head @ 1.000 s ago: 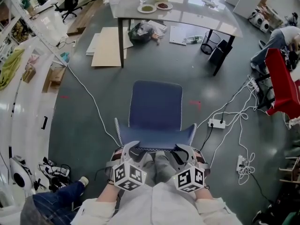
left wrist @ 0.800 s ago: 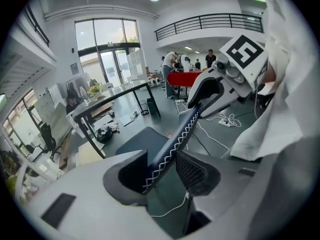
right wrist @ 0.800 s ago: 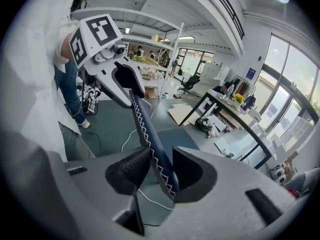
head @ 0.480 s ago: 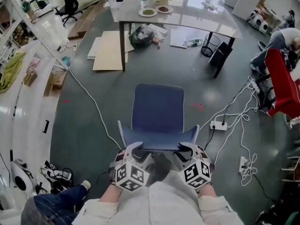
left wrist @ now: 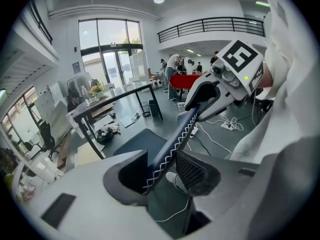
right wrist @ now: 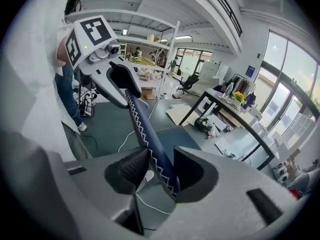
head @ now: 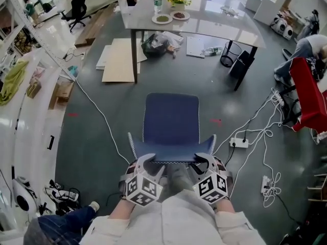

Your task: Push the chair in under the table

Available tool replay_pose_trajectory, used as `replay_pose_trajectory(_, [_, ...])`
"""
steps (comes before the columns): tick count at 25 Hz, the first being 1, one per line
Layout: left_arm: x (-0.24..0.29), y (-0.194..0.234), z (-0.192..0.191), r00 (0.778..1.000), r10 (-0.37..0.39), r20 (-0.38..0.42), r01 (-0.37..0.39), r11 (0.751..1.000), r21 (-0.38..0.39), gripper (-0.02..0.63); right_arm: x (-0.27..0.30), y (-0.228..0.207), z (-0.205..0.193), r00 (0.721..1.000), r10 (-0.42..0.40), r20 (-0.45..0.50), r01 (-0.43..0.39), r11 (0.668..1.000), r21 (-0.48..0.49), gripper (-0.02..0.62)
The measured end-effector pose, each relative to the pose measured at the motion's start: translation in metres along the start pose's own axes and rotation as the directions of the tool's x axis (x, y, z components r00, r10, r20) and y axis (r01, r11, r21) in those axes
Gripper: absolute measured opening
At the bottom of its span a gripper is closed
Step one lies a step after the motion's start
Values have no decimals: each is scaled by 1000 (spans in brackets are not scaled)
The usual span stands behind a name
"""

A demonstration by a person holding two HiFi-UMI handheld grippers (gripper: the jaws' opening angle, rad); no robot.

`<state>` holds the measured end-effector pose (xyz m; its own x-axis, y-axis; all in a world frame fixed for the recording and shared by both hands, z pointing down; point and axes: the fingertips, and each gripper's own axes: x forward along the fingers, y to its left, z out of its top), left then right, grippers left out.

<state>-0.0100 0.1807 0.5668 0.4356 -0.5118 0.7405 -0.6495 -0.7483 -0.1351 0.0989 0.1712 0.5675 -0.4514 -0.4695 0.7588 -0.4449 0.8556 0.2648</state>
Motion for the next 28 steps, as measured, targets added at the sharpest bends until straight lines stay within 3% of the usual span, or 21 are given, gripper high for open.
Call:
replay_pose_trajectory(7, [19,41,10,999,-34,5,34,999,-15,189,25,-28,20,999,-12,29,12,1000,-8,135])
replay_pose_trajectory(28, [103,189,77,1000,20,20,-19,999,-51,192,119,-180,78,998,43,56,-40,997,-59,135])
